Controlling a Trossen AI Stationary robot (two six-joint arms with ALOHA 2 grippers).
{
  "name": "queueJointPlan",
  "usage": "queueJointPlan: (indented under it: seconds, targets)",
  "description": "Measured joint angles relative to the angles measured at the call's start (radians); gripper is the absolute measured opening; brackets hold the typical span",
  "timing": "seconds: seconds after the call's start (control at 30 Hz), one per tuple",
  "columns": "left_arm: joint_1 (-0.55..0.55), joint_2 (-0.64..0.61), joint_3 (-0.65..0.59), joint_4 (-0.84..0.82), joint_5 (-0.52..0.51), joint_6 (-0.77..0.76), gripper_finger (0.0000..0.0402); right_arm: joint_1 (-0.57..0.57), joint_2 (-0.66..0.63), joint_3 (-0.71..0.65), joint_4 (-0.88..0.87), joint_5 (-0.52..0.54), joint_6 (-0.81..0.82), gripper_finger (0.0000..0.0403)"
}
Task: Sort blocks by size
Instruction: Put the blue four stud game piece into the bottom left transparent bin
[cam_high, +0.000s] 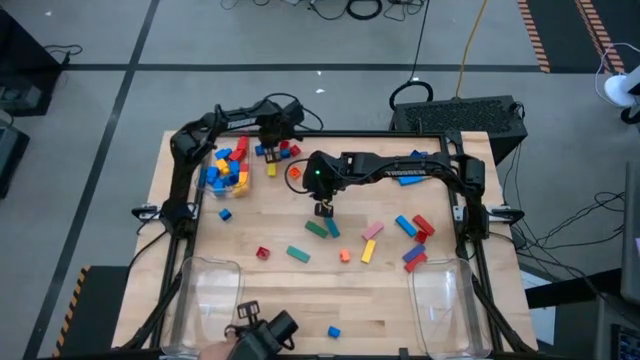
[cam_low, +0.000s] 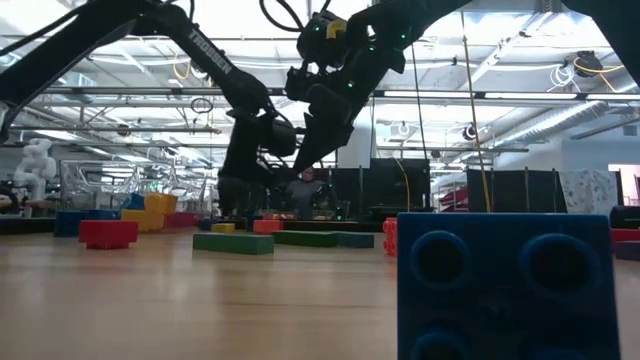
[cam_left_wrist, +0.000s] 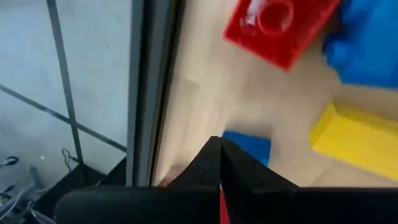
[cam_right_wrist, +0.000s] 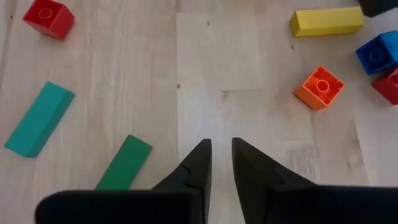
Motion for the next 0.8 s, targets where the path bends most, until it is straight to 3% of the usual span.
queueJointPlan:
  seconds: [0.3, 0.8]
  targets:
    - [0.010, 0.001, -0.001, -0.113, 0.008, -0.076, 0.0002, -0.011, 0.000, 0.000, 0.003, 0.000, -0.004, 0.0036]
    - [-0.037, -0.026, 0.005, -0.072, 0.109, -0.108, 0.0001, -0.011, -0.001, 0.000, -0.004, 0.000, 0.004, 0.0036]
